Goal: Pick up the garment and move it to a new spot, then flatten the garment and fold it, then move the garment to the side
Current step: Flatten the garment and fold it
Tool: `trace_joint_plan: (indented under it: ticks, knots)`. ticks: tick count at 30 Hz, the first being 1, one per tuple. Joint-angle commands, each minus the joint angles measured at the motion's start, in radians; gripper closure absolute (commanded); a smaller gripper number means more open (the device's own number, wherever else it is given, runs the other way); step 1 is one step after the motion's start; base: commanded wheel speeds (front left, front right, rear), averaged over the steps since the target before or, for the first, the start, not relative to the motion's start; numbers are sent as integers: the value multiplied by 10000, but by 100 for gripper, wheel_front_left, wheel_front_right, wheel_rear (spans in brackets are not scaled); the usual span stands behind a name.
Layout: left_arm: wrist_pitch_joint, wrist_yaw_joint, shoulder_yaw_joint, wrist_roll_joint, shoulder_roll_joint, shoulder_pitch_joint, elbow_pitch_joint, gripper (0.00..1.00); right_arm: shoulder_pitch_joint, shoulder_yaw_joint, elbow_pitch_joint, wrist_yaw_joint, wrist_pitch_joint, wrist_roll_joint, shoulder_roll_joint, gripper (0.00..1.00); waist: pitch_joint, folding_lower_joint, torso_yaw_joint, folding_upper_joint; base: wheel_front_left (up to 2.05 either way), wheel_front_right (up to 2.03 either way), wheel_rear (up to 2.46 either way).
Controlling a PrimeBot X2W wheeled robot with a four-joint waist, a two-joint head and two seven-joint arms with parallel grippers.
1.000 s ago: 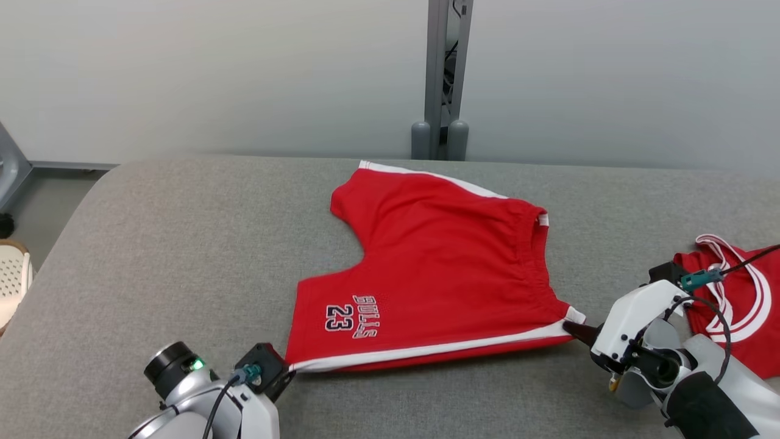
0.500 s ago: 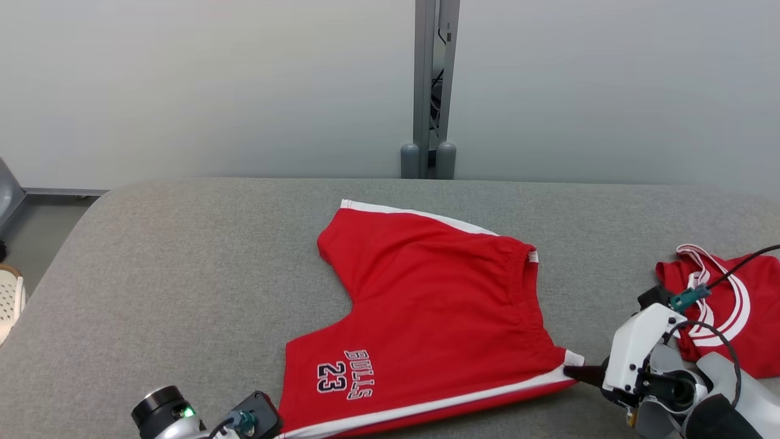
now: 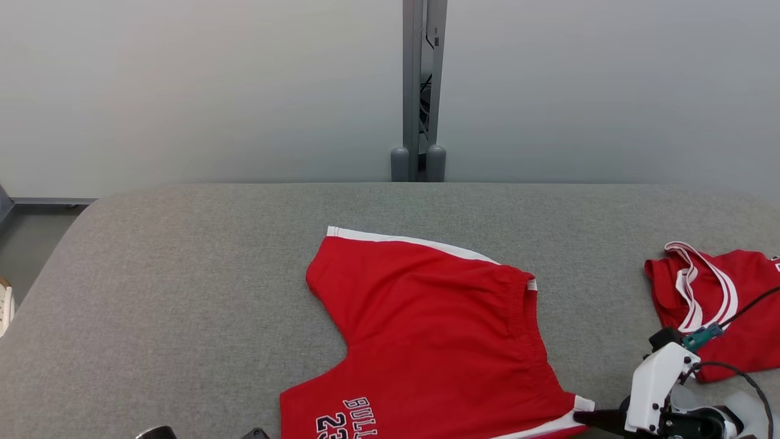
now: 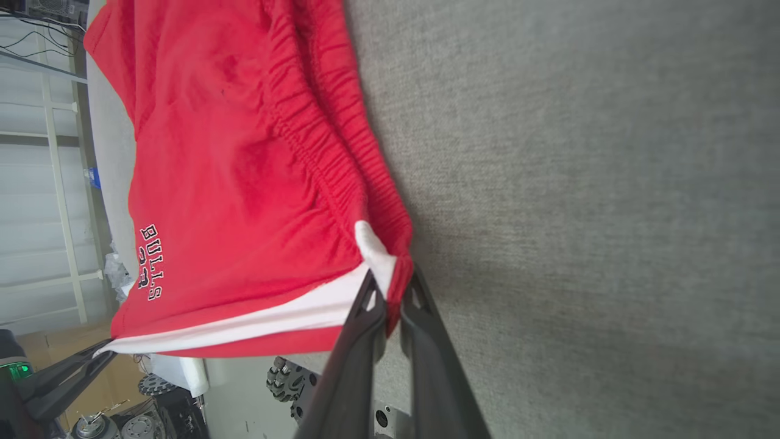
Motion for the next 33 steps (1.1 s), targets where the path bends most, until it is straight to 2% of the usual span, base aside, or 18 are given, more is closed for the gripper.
trace_joint_plan:
  ticks: [1, 9, 19, 25, 33]
  knots:
    - [72, 213, 156, -33, 208, 71, -49, 100, 167, -170, -143, -4, -102, 32, -238, 100, 77, 0, -78, -1, 0, 0, 0]
    - [-45, 788, 757, -17, 320, -433, -292, 100, 103, -953, -728, -4, -589, 189, 105, 100, 400, 0, -344, -1, 0, 0, 0]
    - [222, 1114, 1754, 22, 615, -1839, 54, 100, -576, -1911, -1038, -3, -1057, 4, 1103, 100, 943, 0, -861, -1, 0, 0, 0]
    - [443, 839, 2024, 386, 673, -2956, 684, 100, -1336, -2423, -757, -3, -1507, -378, 1872, 100, 1422, 0, -1281, -1, 0, 0, 0]
    - [438, 391, 2100, 745, 296, -4257, 1973, 100, -2436, -2975, -273, -1, -1903, -832, 2814, 100, 2192, 0, -1729, -1, 0, 0, 0]
